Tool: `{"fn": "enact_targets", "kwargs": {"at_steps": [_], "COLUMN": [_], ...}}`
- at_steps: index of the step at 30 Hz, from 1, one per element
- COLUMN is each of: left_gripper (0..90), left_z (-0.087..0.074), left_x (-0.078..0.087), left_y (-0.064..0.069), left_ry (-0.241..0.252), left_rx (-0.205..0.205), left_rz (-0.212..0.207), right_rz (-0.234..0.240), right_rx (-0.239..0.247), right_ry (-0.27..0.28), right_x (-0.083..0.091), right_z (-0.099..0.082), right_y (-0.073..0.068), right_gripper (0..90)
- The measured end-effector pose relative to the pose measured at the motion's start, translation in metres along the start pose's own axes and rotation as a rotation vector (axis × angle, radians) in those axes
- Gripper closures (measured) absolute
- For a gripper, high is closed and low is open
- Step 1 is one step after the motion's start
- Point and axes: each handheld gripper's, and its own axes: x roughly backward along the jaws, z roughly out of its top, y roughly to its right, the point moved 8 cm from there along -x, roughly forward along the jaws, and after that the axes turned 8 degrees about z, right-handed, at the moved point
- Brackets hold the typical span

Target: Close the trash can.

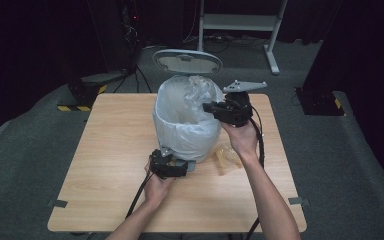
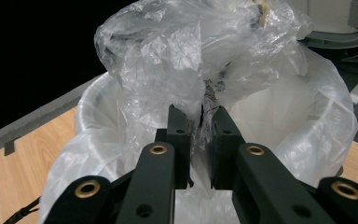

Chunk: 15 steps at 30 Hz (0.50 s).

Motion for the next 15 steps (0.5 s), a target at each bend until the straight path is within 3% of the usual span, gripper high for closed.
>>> {"fn": "enact_targets", "kwargs": {"at_steps": [1,6,7,8,10,11,15], "left_gripper": [2.9,2.9,2.9,2.9,2.9,2.9,3.0], "left_z": [0.003,0.003,0.003,0.003,0.002,0.000,0.000], "left_x": [-0.002,-0.002,-0.002,-0.002,-0.001,0.001,0.000], "left_y": [0.002,0.002,0.002,0.002,0.001,0.000,0.000], "left_ry": [0.037,0.039,0.039,0.041,0.027,0.000,0.005], "left_rx": [0.048,0.047,0.047,0.048,0.024,-0.009,-0.003], "left_rz": [0.011,0.013,0.013,0.014,0.015,0.005,0.008], "right_rz": [-0.004,-0.005,-0.008,-0.021,-0.026,-0.035,-0.044], "right_rx": [-0.002,-0.018,-0.026,-0.039,-0.044,-0.041,-0.037], "right_ry": [-0.009,-0.028,-0.039,-0.055,-0.056,-0.050,-0.021], "right_x": [-0.004,-0.010,-0.012,-0.015,-0.016,-0.016,-0.012], "right_z": [0.001,0.002,0.001,-0.001,-0.002,-0.003,-0.003], "right_y": [0.001,0.003,0.004,0.006,0.007,0.008,0.008], "right_gripper": [80.2,74.3,70.3,59.9,56.4,52.8,49.0]}}
